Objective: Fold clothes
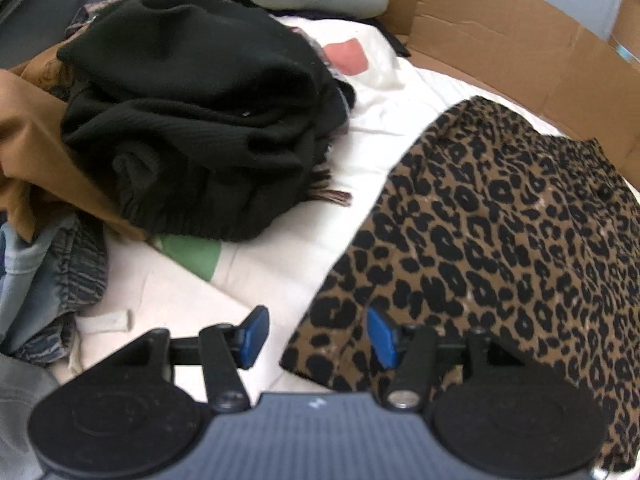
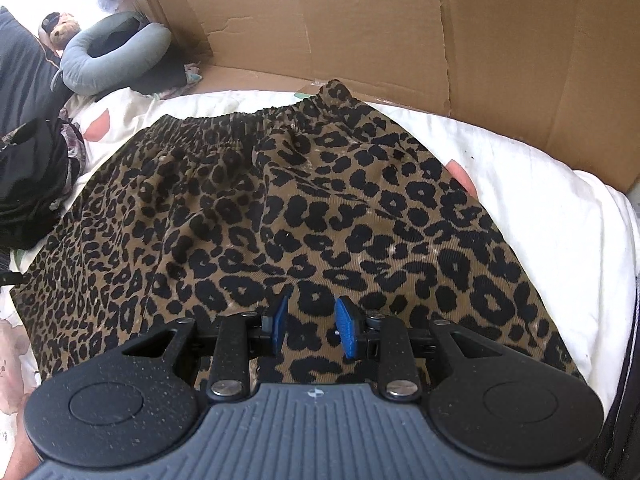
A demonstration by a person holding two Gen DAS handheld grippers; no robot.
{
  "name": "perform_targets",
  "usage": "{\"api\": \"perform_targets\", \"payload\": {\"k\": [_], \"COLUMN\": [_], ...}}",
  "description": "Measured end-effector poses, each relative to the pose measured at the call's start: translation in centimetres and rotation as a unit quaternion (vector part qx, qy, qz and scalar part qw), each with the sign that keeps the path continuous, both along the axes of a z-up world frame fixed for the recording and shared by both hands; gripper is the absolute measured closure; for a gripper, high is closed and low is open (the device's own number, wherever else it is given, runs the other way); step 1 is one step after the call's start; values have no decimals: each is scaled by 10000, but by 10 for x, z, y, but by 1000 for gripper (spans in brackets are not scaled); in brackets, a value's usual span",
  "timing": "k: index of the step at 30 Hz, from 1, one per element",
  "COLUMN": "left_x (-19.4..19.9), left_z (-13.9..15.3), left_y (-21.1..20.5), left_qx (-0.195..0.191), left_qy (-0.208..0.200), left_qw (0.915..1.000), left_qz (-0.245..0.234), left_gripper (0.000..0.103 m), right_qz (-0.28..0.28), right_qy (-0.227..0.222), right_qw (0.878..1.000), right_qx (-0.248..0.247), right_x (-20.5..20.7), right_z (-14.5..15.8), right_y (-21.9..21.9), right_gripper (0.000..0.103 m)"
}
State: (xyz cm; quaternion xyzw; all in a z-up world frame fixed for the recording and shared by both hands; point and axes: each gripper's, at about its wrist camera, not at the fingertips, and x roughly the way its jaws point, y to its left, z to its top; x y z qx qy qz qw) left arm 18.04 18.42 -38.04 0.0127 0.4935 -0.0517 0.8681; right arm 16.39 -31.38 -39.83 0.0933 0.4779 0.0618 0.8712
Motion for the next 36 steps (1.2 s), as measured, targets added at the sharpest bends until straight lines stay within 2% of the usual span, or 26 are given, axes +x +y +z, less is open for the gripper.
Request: {"api": "perform_targets", "payload": {"k": [4,10,15,17,19,24,30,36], "left_x": [-8,-15,-15,-15,-14,-12,-13,-15], "left_z": [-5,-11,-15,-15,-15,-18,-23,-25], "left_y": [-3,-3,4,7,9,13,27,36], "left_qx": [78,102,18,-39,-97,-81,-255,-463], "left_qy": [16,-8,52,29,27,46,128,72], "left_qw": [9999,9995,9997,9998,9997,9999,9995,9987], "left_qz": [-132,-287,-220,-214,-210,-138,160,193], "left_gripper": [48,65,77,91,97,96,96,71], "right_qz": [-15,-4,-19,-8,9,58,87,100], "right_qy": [64,133,146,151,148,171,258,291], "right_qw": [10000,9999,9999,9999,9999,9998,9996,9995], "right_qx": [17,6,7,13,22,44,67,71], "right_x": [-7,-12,-12,-12,-12,-14,-18,-20], "right_z": [-1,-4,-6,-6,-6,-7,-12,-13], "right_y": [2,4,4,5,6,9,11,13], "right_gripper": [70,70,70,70,70,70,70,70]}}
